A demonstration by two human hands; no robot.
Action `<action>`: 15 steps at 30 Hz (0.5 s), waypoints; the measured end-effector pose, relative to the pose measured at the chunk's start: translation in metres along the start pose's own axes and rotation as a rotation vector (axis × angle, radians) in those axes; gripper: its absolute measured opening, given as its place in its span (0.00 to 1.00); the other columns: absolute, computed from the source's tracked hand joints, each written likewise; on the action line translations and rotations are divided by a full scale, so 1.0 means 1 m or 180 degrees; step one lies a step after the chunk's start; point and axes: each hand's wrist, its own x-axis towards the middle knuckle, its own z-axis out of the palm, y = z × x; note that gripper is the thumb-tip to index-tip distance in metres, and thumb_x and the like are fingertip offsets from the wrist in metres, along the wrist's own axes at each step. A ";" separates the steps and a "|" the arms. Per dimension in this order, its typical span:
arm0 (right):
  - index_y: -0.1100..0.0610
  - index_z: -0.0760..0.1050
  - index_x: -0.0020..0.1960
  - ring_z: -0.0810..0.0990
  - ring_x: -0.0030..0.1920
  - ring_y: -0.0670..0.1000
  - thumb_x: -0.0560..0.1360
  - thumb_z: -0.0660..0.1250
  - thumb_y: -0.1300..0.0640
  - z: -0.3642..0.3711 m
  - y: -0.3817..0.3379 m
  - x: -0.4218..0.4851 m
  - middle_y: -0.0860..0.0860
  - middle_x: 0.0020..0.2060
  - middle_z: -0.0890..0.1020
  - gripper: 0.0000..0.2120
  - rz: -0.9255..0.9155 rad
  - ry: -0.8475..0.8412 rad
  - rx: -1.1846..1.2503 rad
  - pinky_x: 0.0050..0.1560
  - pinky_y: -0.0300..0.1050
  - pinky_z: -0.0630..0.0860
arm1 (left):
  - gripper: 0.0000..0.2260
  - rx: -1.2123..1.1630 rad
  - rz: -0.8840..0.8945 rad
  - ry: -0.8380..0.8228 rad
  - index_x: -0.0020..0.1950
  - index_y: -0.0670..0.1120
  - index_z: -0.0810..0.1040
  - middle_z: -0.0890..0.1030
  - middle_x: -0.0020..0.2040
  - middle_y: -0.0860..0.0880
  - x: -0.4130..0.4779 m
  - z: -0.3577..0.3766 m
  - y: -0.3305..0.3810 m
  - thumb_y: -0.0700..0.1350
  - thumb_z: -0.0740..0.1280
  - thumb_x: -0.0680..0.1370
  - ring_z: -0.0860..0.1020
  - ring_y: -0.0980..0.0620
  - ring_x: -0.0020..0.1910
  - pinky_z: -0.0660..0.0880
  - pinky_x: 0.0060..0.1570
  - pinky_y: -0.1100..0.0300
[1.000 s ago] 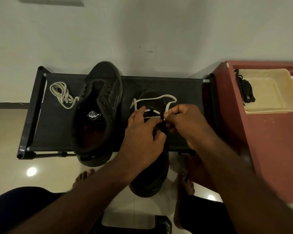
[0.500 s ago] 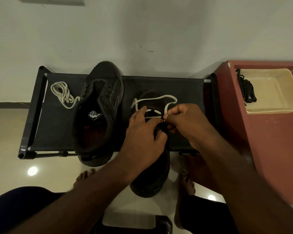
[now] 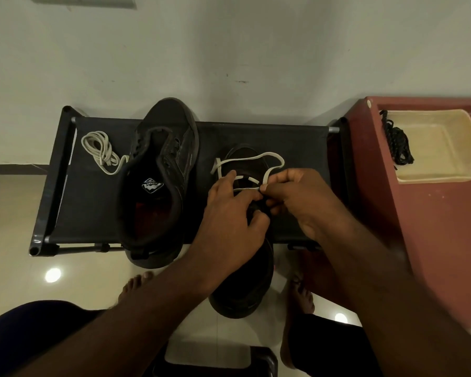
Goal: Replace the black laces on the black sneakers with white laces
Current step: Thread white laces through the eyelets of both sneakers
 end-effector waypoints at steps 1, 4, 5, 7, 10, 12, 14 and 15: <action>0.60 0.80 0.44 0.81 0.33 0.46 0.75 0.72 0.64 0.000 -0.001 0.000 0.54 0.36 0.83 0.02 0.0054 -0.0026 0.0031 0.32 0.37 0.77 | 0.17 0.0007 0.0014 0.0004 0.68 0.53 0.75 0.52 0.80 0.47 0.000 0.000 0.000 0.46 0.63 0.79 0.47 0.50 0.79 0.49 0.69 0.59; 0.60 0.80 0.44 0.81 0.34 0.47 0.76 0.71 0.64 -0.002 -0.003 0.000 0.55 0.37 0.83 0.02 0.0193 -0.0073 0.0014 0.32 0.38 0.78 | 0.18 0.0029 0.0031 -0.0010 0.69 0.52 0.75 0.52 0.80 0.48 0.000 0.000 -0.001 0.46 0.64 0.79 0.47 0.51 0.79 0.49 0.69 0.59; 0.60 0.80 0.44 0.81 0.35 0.48 0.76 0.71 0.64 -0.003 -0.004 0.000 0.55 0.38 0.84 0.02 0.0199 -0.0089 -0.0032 0.32 0.38 0.78 | 0.18 0.0024 0.0025 -0.0017 0.69 0.52 0.75 0.52 0.80 0.48 0.001 0.000 -0.001 0.46 0.64 0.79 0.47 0.51 0.79 0.49 0.68 0.60; 0.60 0.81 0.44 0.81 0.36 0.48 0.76 0.70 0.64 -0.004 -0.004 0.000 0.55 0.38 0.84 0.02 0.0173 -0.0114 -0.0100 0.32 0.38 0.78 | 0.18 -0.0016 -0.0002 -0.0009 0.70 0.51 0.74 0.52 0.80 0.48 0.001 0.000 -0.001 0.46 0.64 0.79 0.46 0.52 0.79 0.48 0.68 0.61; 0.61 0.81 0.46 0.81 0.35 0.47 0.77 0.70 0.62 -0.005 -0.003 0.000 0.55 0.38 0.84 0.03 0.0129 -0.0094 -0.0190 0.33 0.38 0.78 | 0.19 -0.0092 -0.0051 0.0006 0.70 0.50 0.74 0.53 0.80 0.48 0.001 0.000 -0.001 0.46 0.65 0.78 0.47 0.54 0.78 0.49 0.68 0.62; 0.62 0.82 0.46 0.81 0.34 0.46 0.77 0.70 0.61 -0.005 -0.002 0.001 0.55 0.38 0.84 0.04 0.0117 -0.0051 -0.0262 0.32 0.38 0.77 | 0.19 -0.0085 -0.0033 0.0007 0.69 0.50 0.75 0.53 0.80 0.48 0.002 0.000 -0.002 0.46 0.65 0.78 0.47 0.53 0.78 0.49 0.68 0.62; 0.61 0.81 0.44 0.81 0.34 0.47 0.77 0.71 0.60 -0.004 0.000 0.002 0.55 0.37 0.84 0.05 0.0104 -0.0022 -0.0303 0.32 0.38 0.76 | 0.18 -0.0087 -0.0019 0.0019 0.68 0.49 0.76 0.55 0.80 0.47 0.001 0.000 -0.002 0.46 0.65 0.78 0.48 0.54 0.78 0.50 0.67 0.63; 0.61 0.81 0.43 0.81 0.34 0.48 0.77 0.71 0.59 -0.003 0.001 0.003 0.56 0.37 0.84 0.06 0.0103 -0.0019 -0.0319 0.32 0.39 0.76 | 0.18 -0.0104 -0.0015 0.0028 0.68 0.49 0.76 0.55 0.79 0.47 0.001 -0.001 -0.003 0.46 0.65 0.77 0.48 0.54 0.78 0.50 0.67 0.64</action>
